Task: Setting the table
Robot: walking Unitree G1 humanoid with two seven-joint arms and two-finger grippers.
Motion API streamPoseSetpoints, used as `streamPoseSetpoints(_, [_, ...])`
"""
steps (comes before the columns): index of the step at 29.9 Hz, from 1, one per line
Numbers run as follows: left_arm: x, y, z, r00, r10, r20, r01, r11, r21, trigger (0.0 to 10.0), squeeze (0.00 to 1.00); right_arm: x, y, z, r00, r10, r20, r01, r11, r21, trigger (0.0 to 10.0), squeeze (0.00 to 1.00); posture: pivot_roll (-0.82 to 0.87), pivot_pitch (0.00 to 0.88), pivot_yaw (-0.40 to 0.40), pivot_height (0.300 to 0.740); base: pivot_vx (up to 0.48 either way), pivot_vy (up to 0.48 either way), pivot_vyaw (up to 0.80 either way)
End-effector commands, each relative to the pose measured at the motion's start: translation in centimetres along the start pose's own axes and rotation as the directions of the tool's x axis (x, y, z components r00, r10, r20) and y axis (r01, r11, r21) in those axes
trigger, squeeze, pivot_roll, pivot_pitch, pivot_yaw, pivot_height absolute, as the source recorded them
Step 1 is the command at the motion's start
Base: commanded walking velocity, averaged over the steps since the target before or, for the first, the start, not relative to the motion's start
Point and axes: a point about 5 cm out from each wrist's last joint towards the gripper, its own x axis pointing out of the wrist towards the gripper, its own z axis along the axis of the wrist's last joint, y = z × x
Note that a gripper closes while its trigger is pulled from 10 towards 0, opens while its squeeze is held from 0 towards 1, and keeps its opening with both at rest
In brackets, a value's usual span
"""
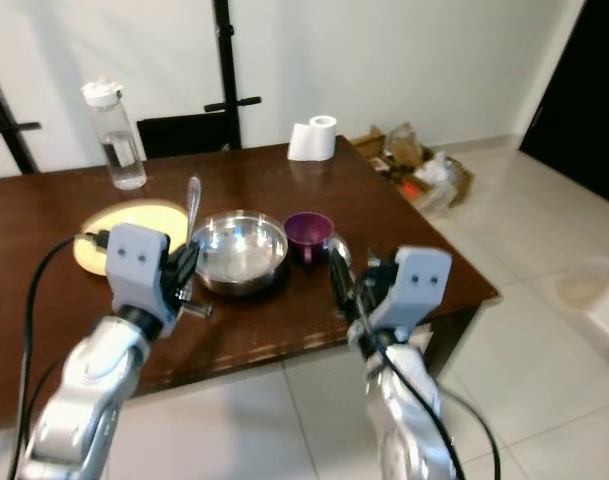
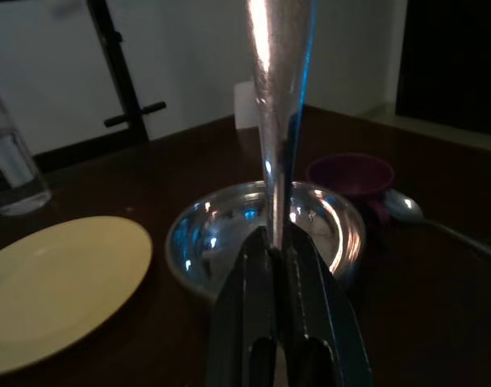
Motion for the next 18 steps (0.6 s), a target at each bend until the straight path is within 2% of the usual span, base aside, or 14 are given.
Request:
streamPoseSetpoints(1, [-0.17,0.14,-0.29,1.0,0.008,-0.012,-0.008,1.0,-0.013,10.0,0.0,-0.06,0.2,-0.11,1.0,0.01,-0.004,-0.01,1.0,0.002,10.0,0.0,-0.05,0.071,0.115,0.74,-0.326,0.0,0.0])
streamPoseSetpoints(18, [-0.17,0.08,-0.39,1.0,0.006,-0.018,-0.006,1.0,-0.014,10.0,0.0,-0.21,0.16,-0.16,1.0,0.009,-0.008,-0.009,1.0,0.003,10.0,0.0,-0.05,0.076,0.118,0.74,-0.322,0.0,0.0])
